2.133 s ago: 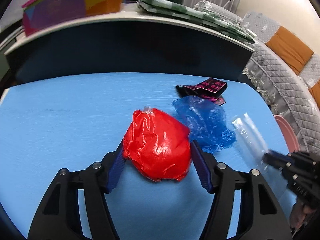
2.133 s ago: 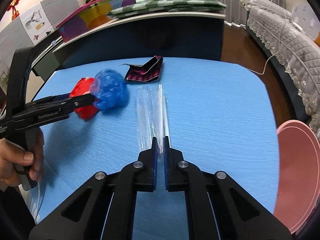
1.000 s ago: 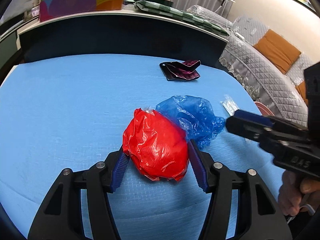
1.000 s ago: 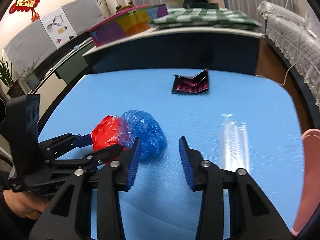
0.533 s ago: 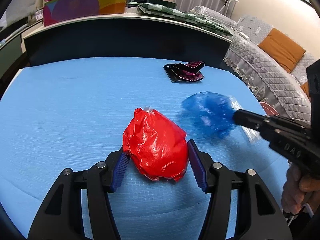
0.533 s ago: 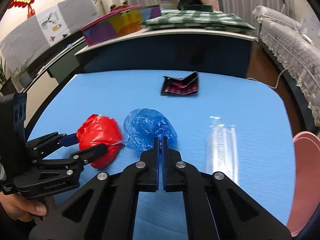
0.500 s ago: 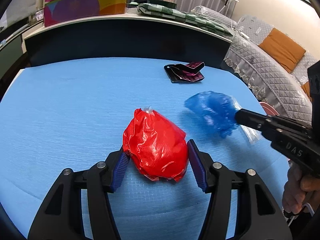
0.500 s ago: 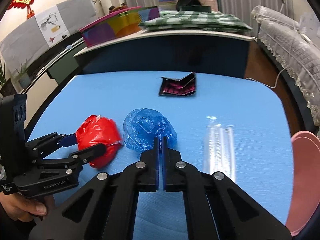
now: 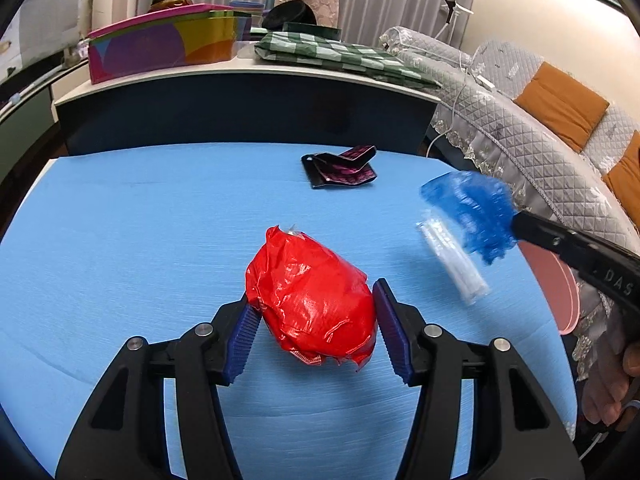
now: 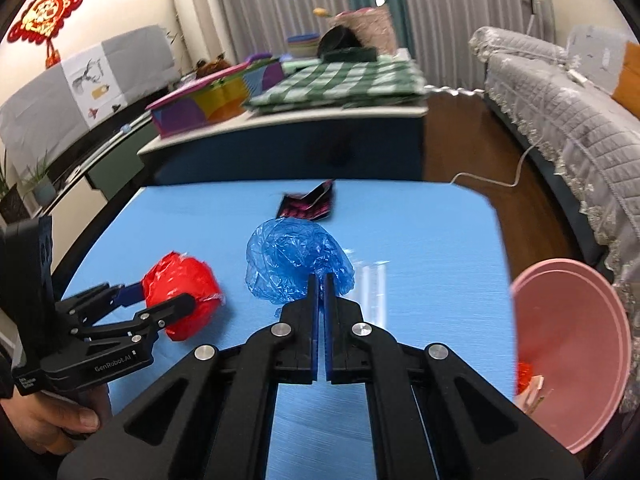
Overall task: Collect trash
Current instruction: 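Grasp the red plastic bag with the left gripper while the right gripper grasps the blue bag, then carry the red bag and blue bag over the pink bucket with both grippers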
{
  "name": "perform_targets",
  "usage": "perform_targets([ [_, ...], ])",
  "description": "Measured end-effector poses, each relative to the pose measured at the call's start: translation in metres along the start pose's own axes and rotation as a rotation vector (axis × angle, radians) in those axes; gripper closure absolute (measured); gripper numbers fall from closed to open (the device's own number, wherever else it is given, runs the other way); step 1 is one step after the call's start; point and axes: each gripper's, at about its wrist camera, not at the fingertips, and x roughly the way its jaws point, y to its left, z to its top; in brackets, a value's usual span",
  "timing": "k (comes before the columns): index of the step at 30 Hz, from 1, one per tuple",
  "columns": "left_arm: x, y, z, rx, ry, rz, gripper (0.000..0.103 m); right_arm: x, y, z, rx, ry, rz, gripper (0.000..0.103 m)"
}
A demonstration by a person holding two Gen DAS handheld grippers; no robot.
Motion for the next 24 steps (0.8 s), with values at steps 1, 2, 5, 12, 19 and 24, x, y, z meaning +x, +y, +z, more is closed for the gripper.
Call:
perform_targets([
  [1, -0.001, -0.004, 0.000, 0.001, -0.005, 0.002, 0.048, -0.006, -0.005, 0.001, 0.008, -0.013, -0.011, 0.101],
  [2, -0.002, -0.009, 0.000, 0.007, -0.013, 0.004, 0.048, -0.010, -0.009, 0.001, 0.013, -0.021, -0.018, 0.101],
  [5, -0.005, -0.024, 0.002, 0.023, -0.036, 0.003, 0.048, -0.024, -0.020, 0.002, 0.026, -0.047, -0.049, 0.101],
  [12, -0.011, -0.058, 0.003, 0.055, -0.078, -0.023, 0.048, -0.048, -0.046, -0.001, 0.053, -0.086, -0.104, 0.101],
  [19, -0.010, -0.088, 0.002, 0.086, -0.087, -0.058, 0.048, -0.067, -0.072, -0.005, 0.082, -0.108, -0.155, 0.101],
  [24, -0.007, -0.105, 0.002, 0.107, -0.089, -0.082, 0.048, -0.078, -0.087, -0.009, 0.096, -0.118, -0.192, 0.101],
])
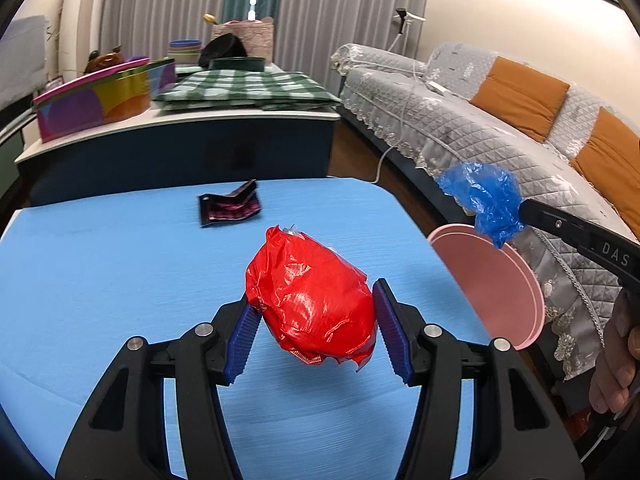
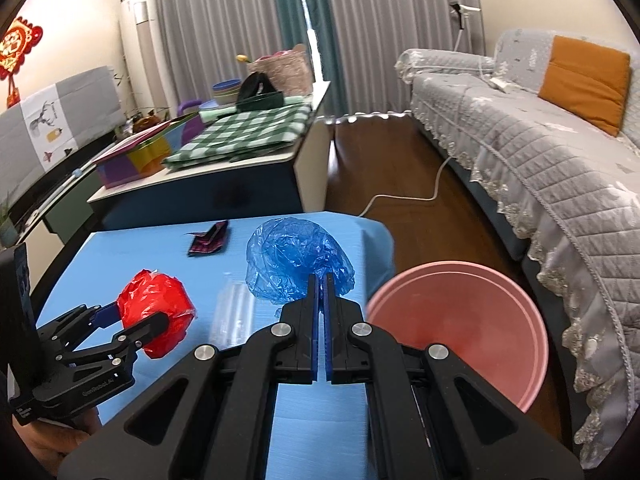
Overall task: Collect trash
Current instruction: 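Carry the red bag and blue bag over the pink bucket with both grippers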
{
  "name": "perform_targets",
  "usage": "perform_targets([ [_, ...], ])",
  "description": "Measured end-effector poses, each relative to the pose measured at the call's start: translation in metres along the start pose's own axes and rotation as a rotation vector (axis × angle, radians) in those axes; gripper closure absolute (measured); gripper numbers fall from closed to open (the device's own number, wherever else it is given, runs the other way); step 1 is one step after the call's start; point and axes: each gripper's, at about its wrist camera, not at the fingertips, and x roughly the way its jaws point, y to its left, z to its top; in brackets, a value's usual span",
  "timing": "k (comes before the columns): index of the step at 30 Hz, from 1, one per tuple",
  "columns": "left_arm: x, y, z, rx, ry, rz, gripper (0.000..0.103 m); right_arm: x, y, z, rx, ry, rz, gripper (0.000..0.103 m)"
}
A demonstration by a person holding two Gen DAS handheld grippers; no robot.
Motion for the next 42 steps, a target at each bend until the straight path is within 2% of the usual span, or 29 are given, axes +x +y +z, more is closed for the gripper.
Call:
perform_targets([
  [11, 0.015, -0.043, 0.007, 0.038, -0.006, -0.062, 0.048, -0.015, -0.052, -0.003, 0.044, -0.013, -0.102, 0.101],
  [22, 0.030, -0.099, 0.014, 0.123, -0.008, -0.132, 0.048, -0.027, -0.108, -0.004, 0.115, -0.026, -0.196, 0.101],
  [33, 0.060, -0.146, 0.016, 0.148, 0.020, -0.172, 0.048, -0.023, -0.128, 0.003, 0.112, -0.031, -0.241, 0.101],
  [42, 0.087, -0.163, 0.018, 0.165, 0.056, -0.180, 0.048, -0.015, -0.142, 0.006, 0.152, -0.025, -0.241, 0.101],
])
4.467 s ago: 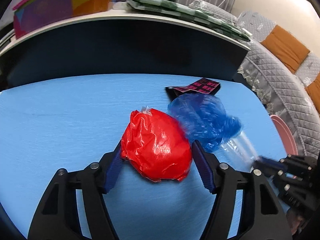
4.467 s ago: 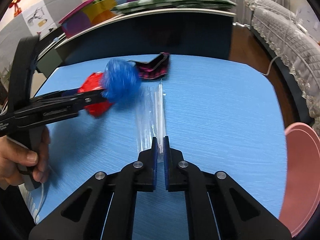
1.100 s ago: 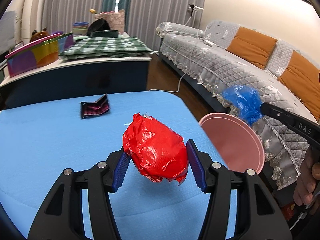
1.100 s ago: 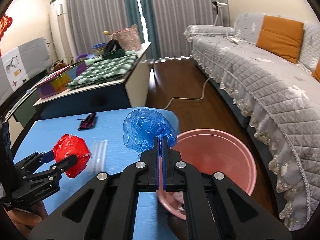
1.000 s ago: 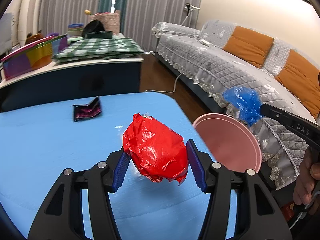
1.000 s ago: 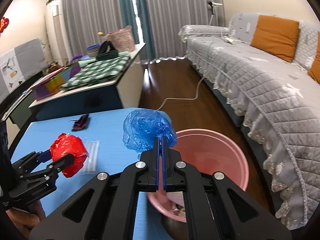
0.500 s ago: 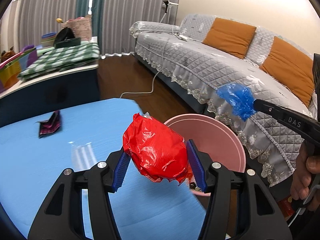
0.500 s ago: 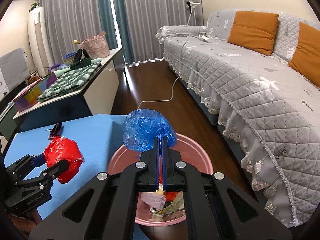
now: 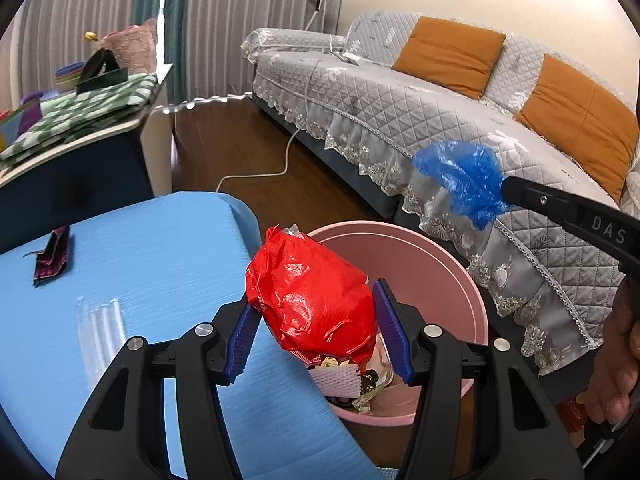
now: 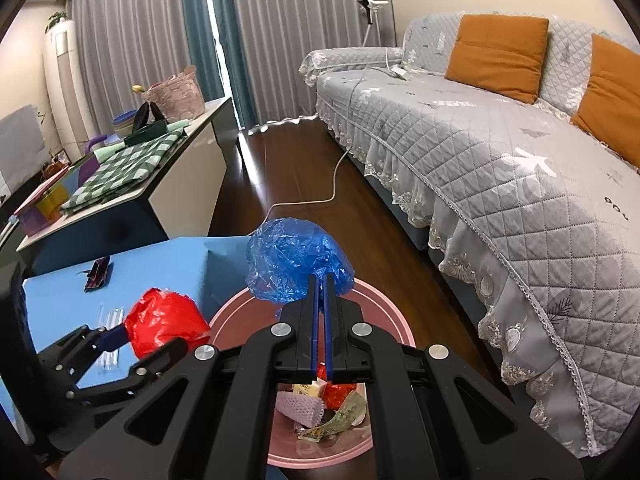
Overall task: Collect trash
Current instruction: 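Carry the red bag and blue bag over the pink bucket with both grippers, then open both grippers to drop the red and blue bags into the bucket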
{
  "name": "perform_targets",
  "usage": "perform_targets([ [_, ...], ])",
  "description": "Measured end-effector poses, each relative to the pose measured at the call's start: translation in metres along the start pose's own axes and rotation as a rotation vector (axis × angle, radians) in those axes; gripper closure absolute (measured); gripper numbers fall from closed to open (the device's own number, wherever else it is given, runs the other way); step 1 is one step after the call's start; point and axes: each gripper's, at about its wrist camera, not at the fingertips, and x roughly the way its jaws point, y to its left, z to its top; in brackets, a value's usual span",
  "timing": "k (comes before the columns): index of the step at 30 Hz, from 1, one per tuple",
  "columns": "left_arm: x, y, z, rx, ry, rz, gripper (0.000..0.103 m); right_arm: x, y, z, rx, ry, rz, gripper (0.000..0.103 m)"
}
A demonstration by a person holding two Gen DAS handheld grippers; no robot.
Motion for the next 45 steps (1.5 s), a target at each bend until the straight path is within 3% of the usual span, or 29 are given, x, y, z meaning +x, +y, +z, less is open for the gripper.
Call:
perform_targets([
  [13, 0.013, -0.016, 0.009, 0.014, 0.027, -0.054, 0.047, 0.007, -0.007, 0.003, 0.052, 0.010, 0.010, 0.097],
  [14, 0.014, -0.016, 0.009, 0.011, 0.038, -0.060, 0.046, 0.008, -0.008, 0.003, 0.059, 0.016, 0.012, 0.094],
  [18, 0.010, -0.014, 0.008, 0.006, 0.047, -0.047, 0.041, 0.009, -0.010, 0.003, 0.087, 0.027, 0.019, 0.064],
  [31, -0.042, 0.037, 0.007, -0.022, 0.000, 0.017, 0.042, 0.000, 0.013, 0.005, 0.059, 0.007, 0.051, 0.062],
  [45, -0.105, 0.110, 0.031, -0.028, -0.037, 0.076, 0.059, -0.012, 0.073, 0.008, -0.021, -0.022, 0.130, 0.062],
])
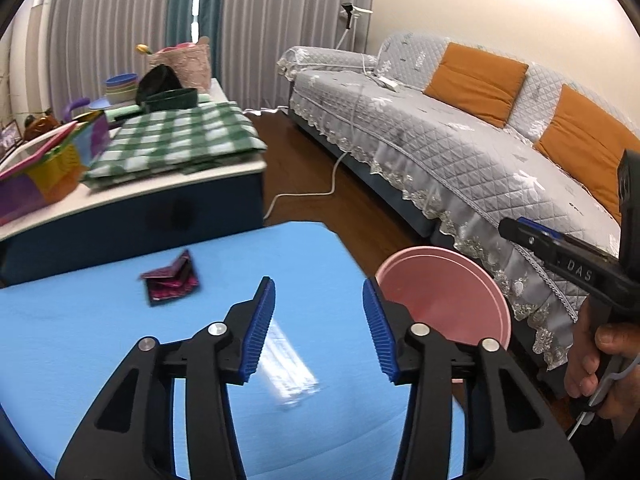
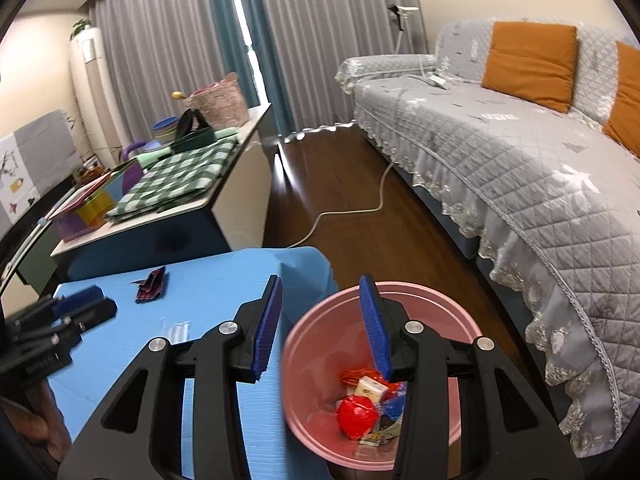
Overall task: Collect trash
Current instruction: 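Open both grippers to drop the red and blue bags into the bucket, then move the left gripper to the pink packet while the right gripper approaches the clear tubes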
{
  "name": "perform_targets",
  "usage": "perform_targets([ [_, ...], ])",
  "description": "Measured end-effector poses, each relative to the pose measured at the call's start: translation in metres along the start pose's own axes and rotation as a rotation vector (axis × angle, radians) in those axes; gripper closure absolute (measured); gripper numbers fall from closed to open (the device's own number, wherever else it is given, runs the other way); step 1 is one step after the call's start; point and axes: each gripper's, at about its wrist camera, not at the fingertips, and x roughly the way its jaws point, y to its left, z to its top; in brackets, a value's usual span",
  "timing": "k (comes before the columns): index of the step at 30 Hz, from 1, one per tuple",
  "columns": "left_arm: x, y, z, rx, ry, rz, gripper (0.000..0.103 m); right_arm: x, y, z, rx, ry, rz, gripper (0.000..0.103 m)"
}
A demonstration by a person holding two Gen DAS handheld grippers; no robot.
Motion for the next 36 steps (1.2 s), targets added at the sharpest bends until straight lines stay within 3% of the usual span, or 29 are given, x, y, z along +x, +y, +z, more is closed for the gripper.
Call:
perform_targets([
  [9, -0.010, 0.057, 0.000, 0.016, 0.022, 0.062, 0.059, 0.013, 0.034, -0.007, -0.035, 0.029, 0.052, 0.062],
  [18, 0.002, 0.118, -0.011, -0.140, 0.006, 0.101, 0.059, 0.031, 0.061, -0.022, -0.071, 0.072, 0.106, 0.067],
  [28, 0.014, 0.166, -0.020, -0.207, 0.022, 0.135, 0.059, 0.070, 0.115, -0.047, -0.126, 0.179, 0.199, 0.068],
  [33, 0.016, 0.180, -0.024, -0.208, 0.023, 0.139, 0.059, 0.091, 0.138, -0.064, -0.158, 0.254, 0.237, 0.047],
  [36, 0.020, 0.188, -0.027, -0.216, 0.032, 0.139, 0.059, 0.105, 0.149, -0.074, -0.169, 0.308, 0.252, 0.046],
])
